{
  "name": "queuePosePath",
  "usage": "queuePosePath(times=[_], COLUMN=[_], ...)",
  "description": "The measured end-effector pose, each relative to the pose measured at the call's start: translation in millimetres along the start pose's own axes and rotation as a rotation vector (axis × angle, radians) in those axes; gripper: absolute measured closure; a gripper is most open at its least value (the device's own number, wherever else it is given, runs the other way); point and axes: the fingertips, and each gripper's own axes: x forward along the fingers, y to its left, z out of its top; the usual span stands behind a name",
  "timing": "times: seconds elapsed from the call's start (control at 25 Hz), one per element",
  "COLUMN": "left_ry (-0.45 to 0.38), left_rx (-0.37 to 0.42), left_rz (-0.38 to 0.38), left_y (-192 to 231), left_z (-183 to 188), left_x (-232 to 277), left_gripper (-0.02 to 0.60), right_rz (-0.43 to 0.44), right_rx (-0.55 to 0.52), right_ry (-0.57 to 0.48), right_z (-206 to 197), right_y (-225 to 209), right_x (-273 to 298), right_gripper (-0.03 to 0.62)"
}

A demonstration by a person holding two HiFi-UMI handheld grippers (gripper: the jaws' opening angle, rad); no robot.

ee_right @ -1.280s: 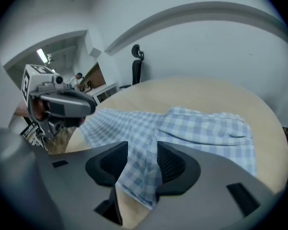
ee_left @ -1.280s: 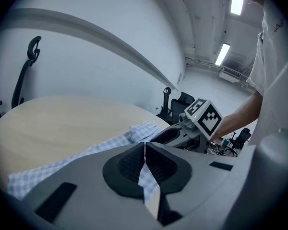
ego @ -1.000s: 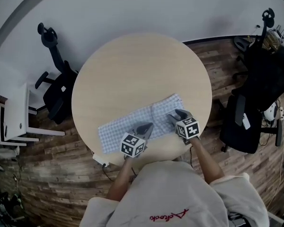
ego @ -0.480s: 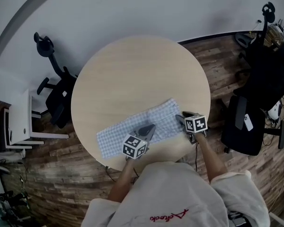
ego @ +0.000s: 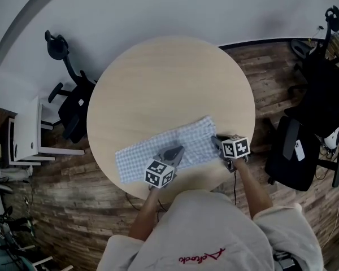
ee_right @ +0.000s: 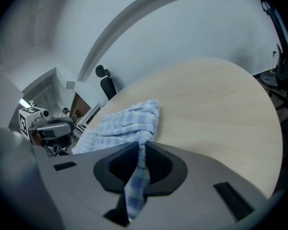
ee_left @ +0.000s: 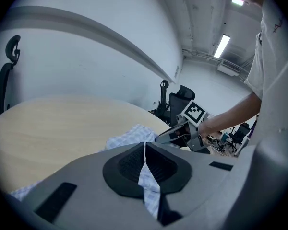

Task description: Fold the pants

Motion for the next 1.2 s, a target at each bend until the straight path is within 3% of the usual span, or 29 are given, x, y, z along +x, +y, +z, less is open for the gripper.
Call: queuePosePath(times=[0.32,0.8,1.2], left_ry=[-0.051,-0.126,-0.159], left_rx=[-0.004,0.006,-0.031], left_rz=[-0.008,-0.019,0.073], left_y=[4.2,23.3,56.3], left_z=[-9.1,-27.1,-54.5], left_x=[-26.3,-95.4,-163.0], left_gripper=[0.548,0.548,0.548], right_rz=[0.029,0.074,0.178], right_rx=[0.008,-0.078,-0.162], right_ry=[-0.115,-0.214,-0.154], right_z=[24.0,49.0,37.3], right_y=[47.1,172.3,265.2], right_x=[-25.6,-25.2,41.6], right_gripper=[0.534,0.534,0.534])
